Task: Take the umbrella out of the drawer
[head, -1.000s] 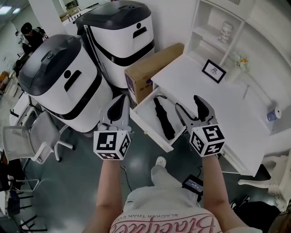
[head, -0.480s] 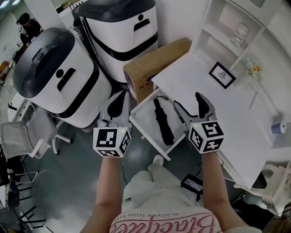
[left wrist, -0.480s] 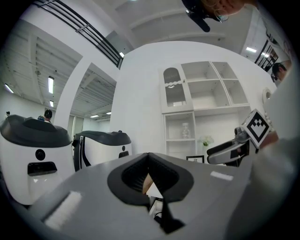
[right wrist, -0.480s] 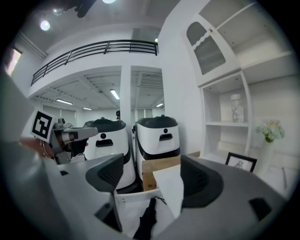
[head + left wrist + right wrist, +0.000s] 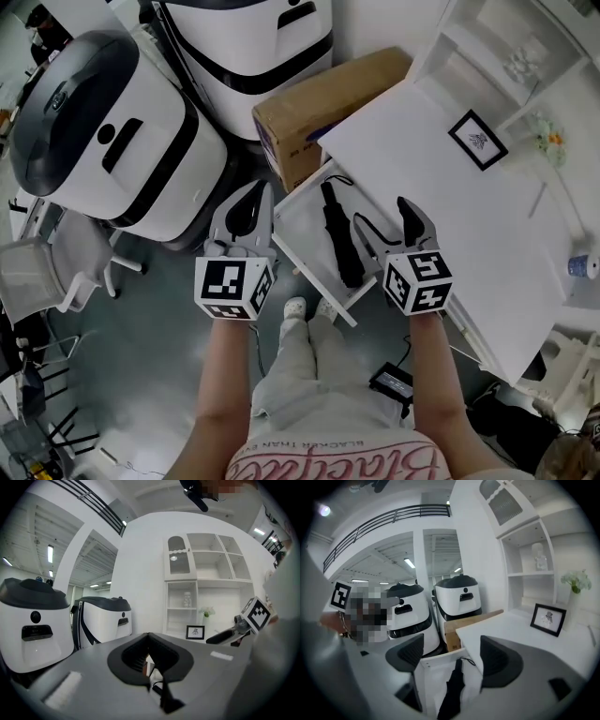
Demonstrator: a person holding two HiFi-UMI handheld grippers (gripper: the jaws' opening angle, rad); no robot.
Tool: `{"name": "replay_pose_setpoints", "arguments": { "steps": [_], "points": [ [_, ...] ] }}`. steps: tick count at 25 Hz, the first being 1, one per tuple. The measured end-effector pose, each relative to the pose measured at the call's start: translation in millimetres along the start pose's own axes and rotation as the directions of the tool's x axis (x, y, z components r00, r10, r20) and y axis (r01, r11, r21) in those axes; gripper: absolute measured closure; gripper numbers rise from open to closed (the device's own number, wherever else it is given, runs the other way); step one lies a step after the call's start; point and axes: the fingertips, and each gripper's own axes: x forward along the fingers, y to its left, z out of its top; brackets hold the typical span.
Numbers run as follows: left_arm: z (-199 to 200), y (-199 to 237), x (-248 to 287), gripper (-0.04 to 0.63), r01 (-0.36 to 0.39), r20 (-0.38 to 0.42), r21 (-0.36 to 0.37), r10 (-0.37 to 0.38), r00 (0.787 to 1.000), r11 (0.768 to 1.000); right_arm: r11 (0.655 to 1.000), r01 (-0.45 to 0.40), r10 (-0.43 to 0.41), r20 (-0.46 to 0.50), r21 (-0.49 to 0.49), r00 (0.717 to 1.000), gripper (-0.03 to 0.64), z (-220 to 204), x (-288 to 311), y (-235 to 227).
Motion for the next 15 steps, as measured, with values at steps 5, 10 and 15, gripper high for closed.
{"name": "replay_pose_setpoints", "arguments": {
  "steps": [5,10,15],
  "points": [
    [-26.0,-2.1,12.2,0.588,0.027,-0.045,-0.020,-0.027,0.999,0.999,0.999,-0.017,0.021,-0.117,0.031,0.993,0.272,-49.4,23.2,5.0],
    [-43.5,-5.4,25.1,0.586,0.054,-0.068,-0.022,-0.055,0.996,0.998,0.998,-0.015,0.029,-0.227,0.062,0.974,0.272,-99.5,43.4,4.5],
    [-59.2,-7.3,35.7,0.588,0.080,-0.086,-0.014,-0.081,0.993,0.997,0.997,-0.023,0.048,-0.358,0.074,0.932,0.272,-153.3,67.5,7.0]
  ]
}}
